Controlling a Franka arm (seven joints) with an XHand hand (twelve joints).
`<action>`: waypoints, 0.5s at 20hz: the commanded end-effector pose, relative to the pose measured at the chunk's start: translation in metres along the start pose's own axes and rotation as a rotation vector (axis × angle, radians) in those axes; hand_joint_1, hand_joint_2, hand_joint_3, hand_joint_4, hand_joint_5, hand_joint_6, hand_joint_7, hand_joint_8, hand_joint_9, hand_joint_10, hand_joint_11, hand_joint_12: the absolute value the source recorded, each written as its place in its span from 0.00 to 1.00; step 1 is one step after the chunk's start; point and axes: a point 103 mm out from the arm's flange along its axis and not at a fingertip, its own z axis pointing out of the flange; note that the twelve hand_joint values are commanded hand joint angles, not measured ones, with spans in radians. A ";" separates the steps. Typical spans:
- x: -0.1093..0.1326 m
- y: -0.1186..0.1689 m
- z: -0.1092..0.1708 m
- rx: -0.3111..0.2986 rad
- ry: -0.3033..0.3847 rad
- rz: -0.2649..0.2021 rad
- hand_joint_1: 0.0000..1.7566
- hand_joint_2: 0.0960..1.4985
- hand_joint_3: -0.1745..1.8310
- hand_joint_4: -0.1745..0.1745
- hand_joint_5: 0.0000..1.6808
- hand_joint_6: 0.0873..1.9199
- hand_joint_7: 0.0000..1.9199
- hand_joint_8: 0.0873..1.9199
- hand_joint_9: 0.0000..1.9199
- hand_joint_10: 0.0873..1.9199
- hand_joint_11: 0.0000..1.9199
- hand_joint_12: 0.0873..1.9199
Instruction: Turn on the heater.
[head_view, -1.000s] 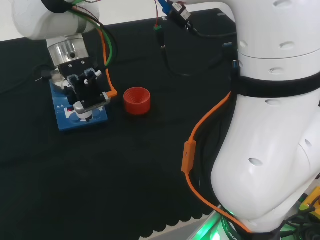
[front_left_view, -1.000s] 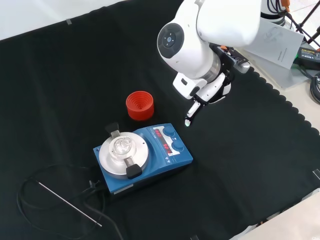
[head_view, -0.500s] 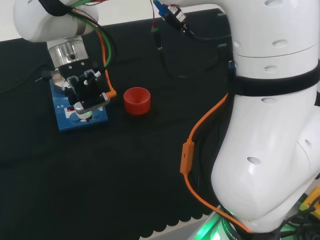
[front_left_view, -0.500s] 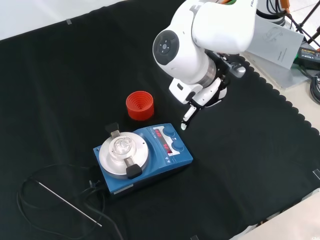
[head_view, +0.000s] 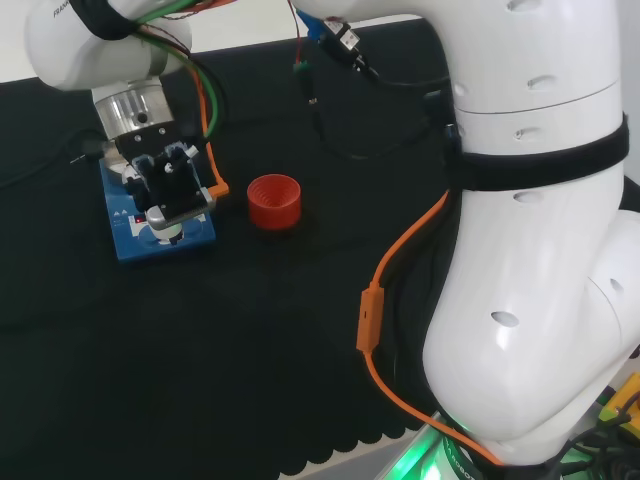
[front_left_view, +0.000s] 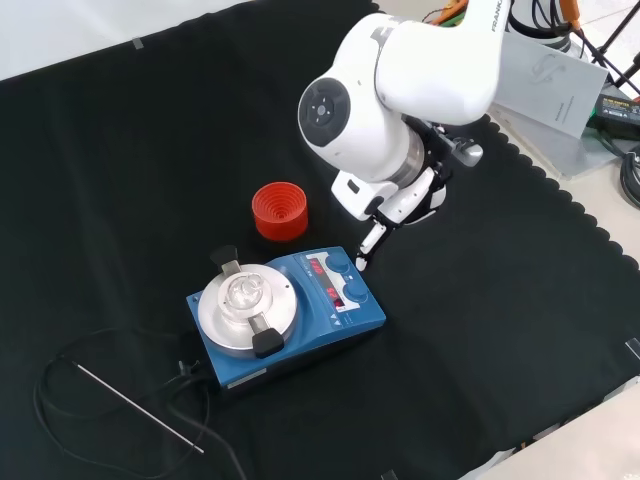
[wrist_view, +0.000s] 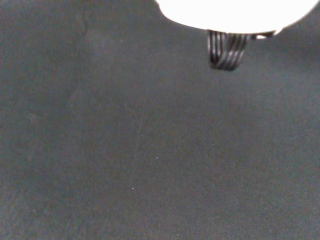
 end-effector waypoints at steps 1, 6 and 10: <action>0.000 0.004 0.003 0.008 -0.002 0.005 0.88 0.36 0.64 0.44 0.11 0.17 0.79 1.00 0.81 1.00 0.75 0.80; -0.003 0.006 0.008 0.009 0.006 0.010 0.88 0.36 0.64 0.44 0.11 0.17 0.79 1.00 0.81 1.00 0.75 0.80; -0.005 0.007 0.011 0.010 0.013 0.014 0.88 0.36 0.64 0.44 0.11 0.17 0.79 1.00 0.81 1.00 0.75 0.80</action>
